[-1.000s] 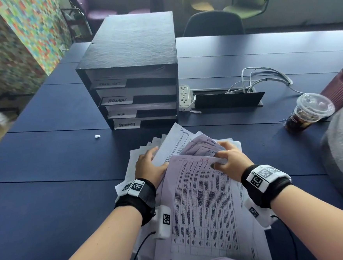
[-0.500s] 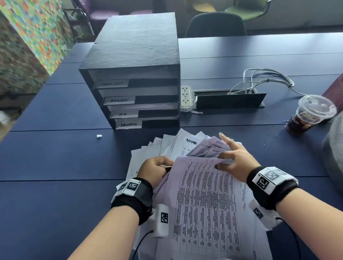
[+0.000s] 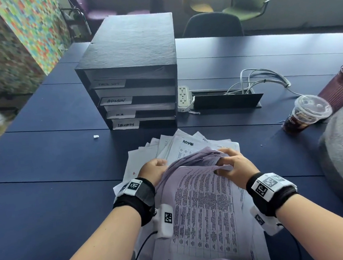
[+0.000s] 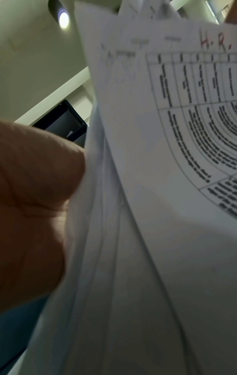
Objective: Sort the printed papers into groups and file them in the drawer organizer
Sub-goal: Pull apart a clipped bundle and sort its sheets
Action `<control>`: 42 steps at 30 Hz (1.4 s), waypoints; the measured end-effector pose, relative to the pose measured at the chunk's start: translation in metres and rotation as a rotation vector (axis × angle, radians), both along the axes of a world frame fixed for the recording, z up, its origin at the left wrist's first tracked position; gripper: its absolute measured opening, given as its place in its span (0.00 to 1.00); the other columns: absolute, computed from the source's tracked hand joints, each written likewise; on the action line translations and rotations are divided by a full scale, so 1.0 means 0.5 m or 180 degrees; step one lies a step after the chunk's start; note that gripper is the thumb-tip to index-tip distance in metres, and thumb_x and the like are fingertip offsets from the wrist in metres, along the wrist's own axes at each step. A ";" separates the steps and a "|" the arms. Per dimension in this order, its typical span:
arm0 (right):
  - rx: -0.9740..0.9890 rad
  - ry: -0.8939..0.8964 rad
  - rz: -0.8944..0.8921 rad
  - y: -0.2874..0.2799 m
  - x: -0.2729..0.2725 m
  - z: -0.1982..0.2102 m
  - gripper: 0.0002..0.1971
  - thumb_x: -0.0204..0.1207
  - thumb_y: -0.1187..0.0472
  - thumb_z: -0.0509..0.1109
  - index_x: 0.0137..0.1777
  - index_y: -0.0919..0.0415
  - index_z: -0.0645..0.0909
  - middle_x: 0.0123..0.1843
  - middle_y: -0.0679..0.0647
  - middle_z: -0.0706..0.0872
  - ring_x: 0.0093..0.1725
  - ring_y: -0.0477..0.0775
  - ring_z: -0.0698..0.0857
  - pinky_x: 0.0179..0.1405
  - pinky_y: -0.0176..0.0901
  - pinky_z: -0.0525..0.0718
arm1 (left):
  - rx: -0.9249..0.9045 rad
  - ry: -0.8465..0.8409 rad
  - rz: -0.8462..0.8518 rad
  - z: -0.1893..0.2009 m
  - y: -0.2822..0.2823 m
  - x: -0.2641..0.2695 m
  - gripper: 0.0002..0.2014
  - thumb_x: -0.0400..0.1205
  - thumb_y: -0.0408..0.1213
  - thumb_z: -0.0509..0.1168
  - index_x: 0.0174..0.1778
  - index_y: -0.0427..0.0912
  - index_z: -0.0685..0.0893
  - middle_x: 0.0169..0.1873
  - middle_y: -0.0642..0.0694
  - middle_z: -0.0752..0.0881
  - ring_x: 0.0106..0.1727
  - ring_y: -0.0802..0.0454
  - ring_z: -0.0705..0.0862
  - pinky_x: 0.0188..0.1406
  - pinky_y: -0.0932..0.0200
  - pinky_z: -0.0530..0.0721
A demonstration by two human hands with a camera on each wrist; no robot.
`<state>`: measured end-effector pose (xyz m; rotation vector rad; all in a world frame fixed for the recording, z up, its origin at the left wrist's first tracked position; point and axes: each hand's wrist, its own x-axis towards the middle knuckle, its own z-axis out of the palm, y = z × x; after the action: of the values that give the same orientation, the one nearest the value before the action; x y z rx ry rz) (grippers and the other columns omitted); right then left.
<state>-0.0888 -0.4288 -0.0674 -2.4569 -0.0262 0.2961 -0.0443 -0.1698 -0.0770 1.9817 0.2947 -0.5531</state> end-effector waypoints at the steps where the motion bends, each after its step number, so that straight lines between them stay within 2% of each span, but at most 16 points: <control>1: 0.0023 -0.0032 0.0009 -0.002 -0.002 -0.002 0.09 0.69 0.57 0.77 0.34 0.41 0.82 0.63 0.37 0.73 0.68 0.45 0.70 0.69 0.39 0.67 | 0.0015 -0.0039 0.0011 0.000 -0.003 -0.001 0.14 0.80 0.36 0.67 0.61 0.43 0.84 0.55 0.50 0.85 0.52 0.56 0.80 0.48 0.69 0.71; 4: 0.0033 -0.0042 0.0039 -0.005 -0.008 -0.005 0.18 0.69 0.58 0.77 0.30 0.35 0.75 0.66 0.37 0.72 0.70 0.45 0.69 0.68 0.36 0.64 | 0.0092 -0.0098 -0.0028 -0.004 0.000 0.003 0.18 0.80 0.35 0.65 0.67 0.44 0.80 0.59 0.49 0.83 0.55 0.54 0.80 0.51 0.66 0.72; 8: 0.0026 -0.0050 0.0019 0.001 -0.010 -0.001 0.15 0.70 0.59 0.77 0.31 0.39 0.77 0.67 0.37 0.70 0.72 0.46 0.69 0.66 0.32 0.61 | 0.0140 -0.0240 -0.0191 -0.010 0.001 0.008 0.11 0.82 0.37 0.64 0.59 0.49 0.82 0.51 0.48 0.83 0.50 0.53 0.79 0.35 0.77 0.69; 10: -0.0038 -0.0033 0.0088 0.002 -0.005 0.006 0.09 0.71 0.57 0.76 0.34 0.43 0.80 0.75 0.39 0.66 0.76 0.47 0.64 0.70 0.36 0.62 | -0.0011 -0.0220 -0.0307 -0.004 -0.004 0.000 0.08 0.85 0.44 0.61 0.53 0.49 0.85 0.50 0.50 0.82 0.53 0.53 0.78 0.43 0.72 0.73; 11: -0.0080 -0.0023 0.0133 0.003 -0.001 0.008 0.08 0.71 0.56 0.76 0.35 0.45 0.81 0.80 0.39 0.61 0.77 0.47 0.60 0.73 0.40 0.63 | -0.0067 -0.0174 -0.0330 0.003 -0.007 -0.005 0.14 0.85 0.49 0.58 0.53 0.46 0.85 0.50 0.50 0.82 0.54 0.53 0.78 0.49 0.66 0.74; 13: -0.0187 -0.0009 0.0130 0.006 0.010 0.012 0.03 0.71 0.54 0.76 0.38 0.49 0.85 0.82 0.40 0.56 0.77 0.46 0.57 0.76 0.47 0.62 | -0.0025 -0.0130 -0.0247 0.004 -0.002 -0.008 0.20 0.85 0.54 0.56 0.55 0.43 0.86 0.47 0.50 0.82 0.51 0.52 0.79 0.49 0.67 0.71; 15: -0.0260 -0.0033 0.0066 0.010 0.018 0.013 0.06 0.70 0.53 0.76 0.44 0.53 0.89 0.78 0.42 0.65 0.73 0.48 0.60 0.75 0.44 0.61 | -0.0030 -0.0181 -0.0200 0.006 0.001 -0.006 0.17 0.84 0.50 0.61 0.50 0.40 0.88 0.45 0.52 0.83 0.49 0.55 0.82 0.46 0.74 0.71; 18: -0.0365 -0.0080 0.0048 0.010 0.017 0.010 0.09 0.69 0.51 0.77 0.48 0.51 0.89 0.68 0.41 0.74 0.70 0.47 0.63 0.71 0.39 0.60 | 0.0128 -0.0269 -0.0308 -0.010 0.008 0.006 0.09 0.77 0.45 0.71 0.44 0.43 0.90 0.58 0.50 0.79 0.63 0.51 0.79 0.61 0.64 0.73; 21: -0.0340 -0.0170 0.0054 0.009 0.008 0.002 0.10 0.69 0.51 0.77 0.48 0.51 0.89 0.67 0.40 0.76 0.71 0.48 0.65 0.71 0.37 0.59 | 0.0293 -0.0206 -0.0462 -0.013 0.008 0.009 0.16 0.76 0.45 0.72 0.59 0.51 0.85 0.66 0.50 0.74 0.70 0.52 0.74 0.71 0.57 0.71; 23: -0.0295 -0.0183 0.0033 0.012 0.004 -0.001 0.09 0.69 0.52 0.77 0.48 0.52 0.89 0.68 0.41 0.75 0.71 0.48 0.64 0.68 0.33 0.58 | 0.0099 -0.0246 -0.0361 -0.008 0.006 0.009 0.24 0.77 0.42 0.72 0.70 0.48 0.77 0.67 0.50 0.75 0.69 0.55 0.75 0.68 0.61 0.71; 29: -0.0296 -0.0091 0.0042 0.013 0.007 0.004 0.08 0.71 0.54 0.76 0.49 0.51 0.89 0.70 0.41 0.73 0.73 0.49 0.63 0.70 0.35 0.58 | -0.0074 -0.0311 -0.0229 -0.007 0.008 0.009 0.28 0.76 0.41 0.72 0.72 0.52 0.73 0.59 0.45 0.80 0.58 0.51 0.81 0.55 0.61 0.78; 31: -0.0252 -0.0085 0.0049 0.013 0.011 0.006 0.06 0.70 0.54 0.77 0.46 0.50 0.89 0.73 0.41 0.71 0.74 0.51 0.63 0.73 0.41 0.61 | -0.0171 -0.0331 -0.0269 -0.003 0.002 0.003 0.21 0.79 0.41 0.69 0.68 0.54 0.77 0.57 0.44 0.80 0.59 0.49 0.81 0.48 0.65 0.76; 33: -0.0185 -0.0077 0.0032 0.015 0.016 0.010 0.02 0.69 0.55 0.77 0.40 0.48 0.87 0.77 0.41 0.66 0.75 0.52 0.61 0.75 0.46 0.62 | -0.0170 -0.0355 -0.0401 0.004 -0.001 -0.004 0.10 0.83 0.44 0.64 0.55 0.47 0.86 0.57 0.43 0.83 0.59 0.47 0.82 0.50 0.63 0.79; 35: -0.0178 -0.0116 0.0029 0.017 0.020 0.010 0.03 0.70 0.54 0.77 0.37 0.51 0.87 0.81 0.41 0.58 0.77 0.52 0.57 0.76 0.49 0.61 | -0.0139 -0.0328 -0.0491 0.004 0.000 -0.008 0.20 0.83 0.53 0.59 0.51 0.41 0.88 0.54 0.43 0.85 0.56 0.46 0.83 0.55 0.55 0.79; 37: -0.0225 -0.0185 0.0039 0.020 0.024 0.011 0.05 0.70 0.53 0.76 0.40 0.54 0.88 0.83 0.41 0.54 0.77 0.48 0.54 0.77 0.50 0.58 | -0.0087 -0.0216 -0.0429 -0.003 0.005 -0.009 0.26 0.82 0.59 0.55 0.54 0.39 0.85 0.51 0.50 0.85 0.54 0.50 0.82 0.53 0.58 0.75; 42: -0.0504 -0.0263 0.0049 0.022 0.023 0.010 0.07 0.69 0.47 0.76 0.46 0.44 0.89 0.72 0.41 0.72 0.75 0.50 0.59 0.76 0.47 0.56 | 0.0333 -0.0405 -0.0144 -0.018 0.008 0.007 0.12 0.76 0.52 0.69 0.51 0.51 0.88 0.58 0.54 0.77 0.64 0.54 0.75 0.63 0.59 0.73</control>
<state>-0.0774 -0.4181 -0.0623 -2.6261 -0.0593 0.2100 -0.0408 -0.1656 -0.0860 2.1192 0.2038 -0.4454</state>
